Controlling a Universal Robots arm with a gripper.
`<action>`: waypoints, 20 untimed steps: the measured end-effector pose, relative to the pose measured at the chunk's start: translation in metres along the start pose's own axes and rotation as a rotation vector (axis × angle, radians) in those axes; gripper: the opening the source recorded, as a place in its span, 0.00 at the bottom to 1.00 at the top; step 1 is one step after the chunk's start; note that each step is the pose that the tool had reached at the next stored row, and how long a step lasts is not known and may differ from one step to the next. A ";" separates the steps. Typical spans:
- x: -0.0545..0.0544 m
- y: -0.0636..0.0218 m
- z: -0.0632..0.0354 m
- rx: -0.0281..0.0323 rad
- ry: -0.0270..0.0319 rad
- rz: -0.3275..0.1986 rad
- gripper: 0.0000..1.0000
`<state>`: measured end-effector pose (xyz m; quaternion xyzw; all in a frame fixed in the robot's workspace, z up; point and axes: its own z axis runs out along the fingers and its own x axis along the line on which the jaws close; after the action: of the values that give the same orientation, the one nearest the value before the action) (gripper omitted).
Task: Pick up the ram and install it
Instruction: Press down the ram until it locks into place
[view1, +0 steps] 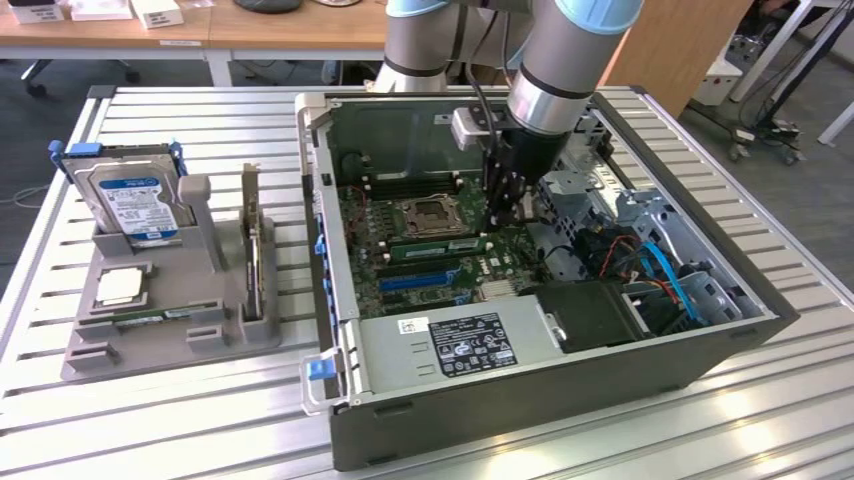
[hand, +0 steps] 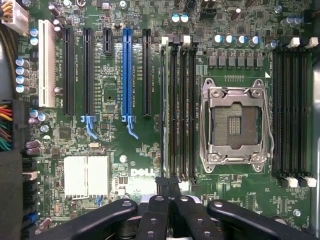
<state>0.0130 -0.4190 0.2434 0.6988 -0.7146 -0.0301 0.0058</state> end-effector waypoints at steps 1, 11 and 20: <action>0.000 -0.0001 0.0010 0.0000 0.0000 0.000 0.10; -0.002 -0.0001 0.0030 0.0000 0.0000 0.000 0.10; -0.003 -0.0002 0.0054 0.0000 0.0001 0.000 0.10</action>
<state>0.0129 -0.4155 0.2381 0.6988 -0.7147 -0.0300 0.0058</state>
